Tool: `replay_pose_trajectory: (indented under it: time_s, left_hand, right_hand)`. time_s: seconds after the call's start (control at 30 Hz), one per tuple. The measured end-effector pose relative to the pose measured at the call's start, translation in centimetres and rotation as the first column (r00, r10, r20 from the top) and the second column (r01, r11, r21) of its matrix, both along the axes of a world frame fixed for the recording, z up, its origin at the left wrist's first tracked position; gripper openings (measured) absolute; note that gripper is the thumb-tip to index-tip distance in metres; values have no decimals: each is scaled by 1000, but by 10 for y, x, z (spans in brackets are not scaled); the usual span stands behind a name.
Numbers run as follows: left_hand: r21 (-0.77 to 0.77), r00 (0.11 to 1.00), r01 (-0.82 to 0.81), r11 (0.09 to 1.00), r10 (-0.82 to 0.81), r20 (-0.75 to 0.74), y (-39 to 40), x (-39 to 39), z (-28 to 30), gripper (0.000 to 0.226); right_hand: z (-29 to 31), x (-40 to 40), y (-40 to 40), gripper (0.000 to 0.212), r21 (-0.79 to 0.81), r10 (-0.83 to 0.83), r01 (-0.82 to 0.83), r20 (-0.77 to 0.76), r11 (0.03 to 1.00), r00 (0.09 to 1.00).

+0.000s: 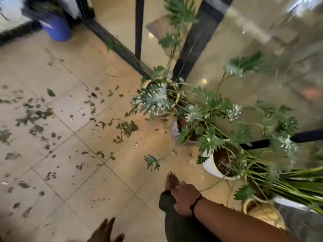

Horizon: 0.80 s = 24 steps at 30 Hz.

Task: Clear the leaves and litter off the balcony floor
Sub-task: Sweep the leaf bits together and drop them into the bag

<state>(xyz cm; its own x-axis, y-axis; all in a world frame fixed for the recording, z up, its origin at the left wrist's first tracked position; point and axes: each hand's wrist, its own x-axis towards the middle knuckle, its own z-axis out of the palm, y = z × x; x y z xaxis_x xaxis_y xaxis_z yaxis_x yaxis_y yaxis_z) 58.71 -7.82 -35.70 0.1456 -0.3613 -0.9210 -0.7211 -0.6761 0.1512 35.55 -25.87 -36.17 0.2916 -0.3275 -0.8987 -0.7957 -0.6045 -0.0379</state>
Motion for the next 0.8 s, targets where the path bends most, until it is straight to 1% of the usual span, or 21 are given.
replay_pose_trajectory:
  time_s: [0.03,0.07,0.1,0.13,0.2,0.23,0.27,0.33,0.4,0.47,0.57,0.63,0.73,0.77,0.8]
  left_hand:
    - [25,999,20,999,-19,-39,-5,-16,-13,136]
    - [76,995,64,995,-57,-83,-10,-30,-31,156]
    - [96,991,93,991,-83,-106,-14,-41,-46,158]
    - [95,987,114,989,-102,-123,-18,-47,-57,143]
    - [69,981,163,984,-155,-120,-23,-53,-96,95]
    - [49,979,179,983,-173,-107,-22,-55,-121,81]
    - [45,973,216,975,-211,-91,-23,-55,-143,76]
    - [35,962,271,962,-269,-56,-26,-53,-187,72]
    - [24,961,275,961,-275,-25,-29,-49,-234,72]
    - [20,947,320,947,-320,9,-36,-47,-275,72]
    - [-16,952,307,952,-306,27,-48,-47,-335,72]
    - [-28,957,290,957,-288,44,-60,-47,-364,71]
    - [-9,952,305,952,-304,46,-80,-67,-396,71]
    - [-48,965,262,964,-261,37,-84,-70,-402,71]
    - [-46,971,237,970,-236,24,-90,-71,-406,70]
  right_hand:
    - [-14,-9,-3,62,15,-46,46,-9,999,999]
    - [-33,-20,-6,61,32,-98,98,-22,995,995]
    - [-50,-29,-10,57,38,-145,146,-33,989,989]
    - [-65,-37,-15,52,32,-196,198,-40,980,980]
    - [-107,-55,-27,48,5,-311,312,-61,950,948]
    - [-132,-64,-33,48,-9,-382,383,-86,924,920]
    - [-155,-72,-39,49,-29,-444,444,-100,896,890]
    - [-203,-87,-52,53,-58,-545,543,-129,838,828]
    - [-251,-97,-68,56,-82,-631,626,-131,775,765]
    - [-288,-103,-86,57,-112,-716,707,-99,698,691]
    - [-341,-114,-111,54,-176,-815,799,-32,575,579]
    - [-368,-124,-124,56,-198,-857,840,-3,505,515]
    - [-401,-139,-145,59,-255,-882,856,26,450,471]
    - [-406,-141,-153,60,-264,-890,867,58,423,452]
    - [-413,-144,-161,62,-277,-896,873,78,401,437]
